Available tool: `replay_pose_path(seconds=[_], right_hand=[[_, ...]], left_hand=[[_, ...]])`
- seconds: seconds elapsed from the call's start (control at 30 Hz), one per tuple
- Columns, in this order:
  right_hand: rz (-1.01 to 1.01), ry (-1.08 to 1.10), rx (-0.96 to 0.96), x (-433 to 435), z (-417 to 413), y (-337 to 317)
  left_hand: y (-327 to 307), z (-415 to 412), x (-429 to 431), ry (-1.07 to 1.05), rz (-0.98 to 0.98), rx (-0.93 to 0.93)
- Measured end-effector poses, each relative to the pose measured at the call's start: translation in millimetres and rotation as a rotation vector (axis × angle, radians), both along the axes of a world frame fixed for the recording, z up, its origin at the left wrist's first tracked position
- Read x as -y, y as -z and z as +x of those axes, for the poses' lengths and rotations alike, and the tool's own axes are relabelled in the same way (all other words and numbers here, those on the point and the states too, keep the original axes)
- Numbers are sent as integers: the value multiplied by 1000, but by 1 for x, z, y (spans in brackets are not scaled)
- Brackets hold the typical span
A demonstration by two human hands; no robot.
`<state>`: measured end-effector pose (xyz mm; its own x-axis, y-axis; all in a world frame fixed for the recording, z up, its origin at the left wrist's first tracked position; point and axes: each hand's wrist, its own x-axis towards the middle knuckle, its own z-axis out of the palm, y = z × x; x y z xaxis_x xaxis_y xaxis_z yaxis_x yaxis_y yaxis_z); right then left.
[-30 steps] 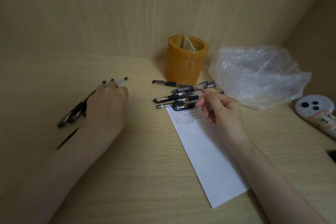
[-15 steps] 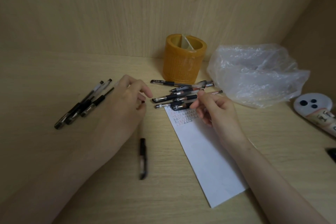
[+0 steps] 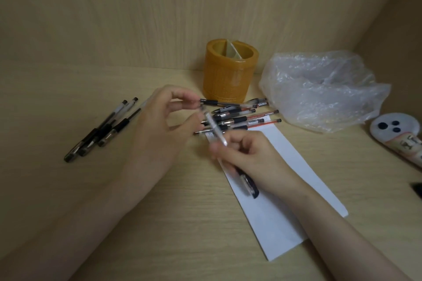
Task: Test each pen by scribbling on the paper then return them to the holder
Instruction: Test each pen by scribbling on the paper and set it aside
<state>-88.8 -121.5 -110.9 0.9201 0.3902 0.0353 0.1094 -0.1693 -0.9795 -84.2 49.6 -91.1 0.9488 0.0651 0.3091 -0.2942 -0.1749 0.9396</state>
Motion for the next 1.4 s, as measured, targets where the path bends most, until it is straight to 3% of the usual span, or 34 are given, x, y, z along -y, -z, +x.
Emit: replay_pose_path(seconds=[0.1,0.27,0.53,0.63,0.9,1.2,1.4], right_hand=[[133,194,84,5,4,-5],[250,226,101,5,5,-6],[284,144,106,7,2,-12],[242,159,124,9,5,-10],[256,128,97,12,9,-11],[260,63,125,15,10,-12],[222,36,107,18,10,-12]], left_hand=[[2,-7,8,110,-111,-112],[18,-21,28,403,35,-257],[19,-23,28,325,313,-136],[21,-24,28,364,331,-154],[16,-23,28,383,232,-99],[17,-16,23,557,18,-262],[23,-14,19,609,80,-291]])
